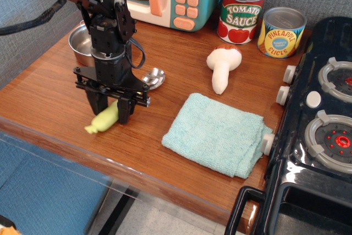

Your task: Put the spoon to the left of the mushroom

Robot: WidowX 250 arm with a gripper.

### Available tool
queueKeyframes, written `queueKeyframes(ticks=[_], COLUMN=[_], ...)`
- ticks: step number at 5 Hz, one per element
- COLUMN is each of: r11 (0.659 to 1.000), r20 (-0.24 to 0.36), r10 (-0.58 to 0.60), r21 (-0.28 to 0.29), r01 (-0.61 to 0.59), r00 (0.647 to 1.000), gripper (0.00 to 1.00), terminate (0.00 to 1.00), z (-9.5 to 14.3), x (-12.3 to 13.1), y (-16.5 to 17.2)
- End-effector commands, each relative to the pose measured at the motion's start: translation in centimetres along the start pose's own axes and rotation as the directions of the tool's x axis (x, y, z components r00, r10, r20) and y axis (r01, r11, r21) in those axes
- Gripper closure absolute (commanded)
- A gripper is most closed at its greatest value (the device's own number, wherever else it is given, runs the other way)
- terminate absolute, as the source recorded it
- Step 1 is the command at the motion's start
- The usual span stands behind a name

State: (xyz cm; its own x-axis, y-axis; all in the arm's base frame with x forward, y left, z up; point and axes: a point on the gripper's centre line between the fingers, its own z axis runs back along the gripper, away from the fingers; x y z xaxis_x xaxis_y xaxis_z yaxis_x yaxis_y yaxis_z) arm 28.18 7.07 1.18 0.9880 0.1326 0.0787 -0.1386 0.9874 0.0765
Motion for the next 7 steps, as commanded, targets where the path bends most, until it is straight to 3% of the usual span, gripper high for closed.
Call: queueKeyframes(ticks=[1,2,3,4,5,6,7], r11=[1.000,0.993,0.985,0.979,0.976,0.977,0.978], r20=[0.064,0.131,0.177,0.184,0.153,0.101,0.088], r10=[-0.018,-0.090,-0.135,-0.167,-0.194,-0.196,-0.193], r21=[-0.020,-0.067,-0.079,-0.083,-0.073,-0.069,-0.062], r01=[0.020,0.100,0.151,0.184,0.207,0.203,0.199], r00=[0.998,0.987,0.975,0.969,0.969,0.975,0.977], gripper=[1.00,1.00,1.00,1.00,1.00,1.00,1.00], terminate=[0.00,0.00,0.00,0.00,0.00,0.00,0.00], z=[1.7,3.8,4.7,4.1,2.5,0.5,-0.2], x=[1.0,2.6,5.3,8.0,10.2,11.4,12.1], y=[-0.4,-2.1,-3.7,-5.0,-6.0,-6.4,-6.4])
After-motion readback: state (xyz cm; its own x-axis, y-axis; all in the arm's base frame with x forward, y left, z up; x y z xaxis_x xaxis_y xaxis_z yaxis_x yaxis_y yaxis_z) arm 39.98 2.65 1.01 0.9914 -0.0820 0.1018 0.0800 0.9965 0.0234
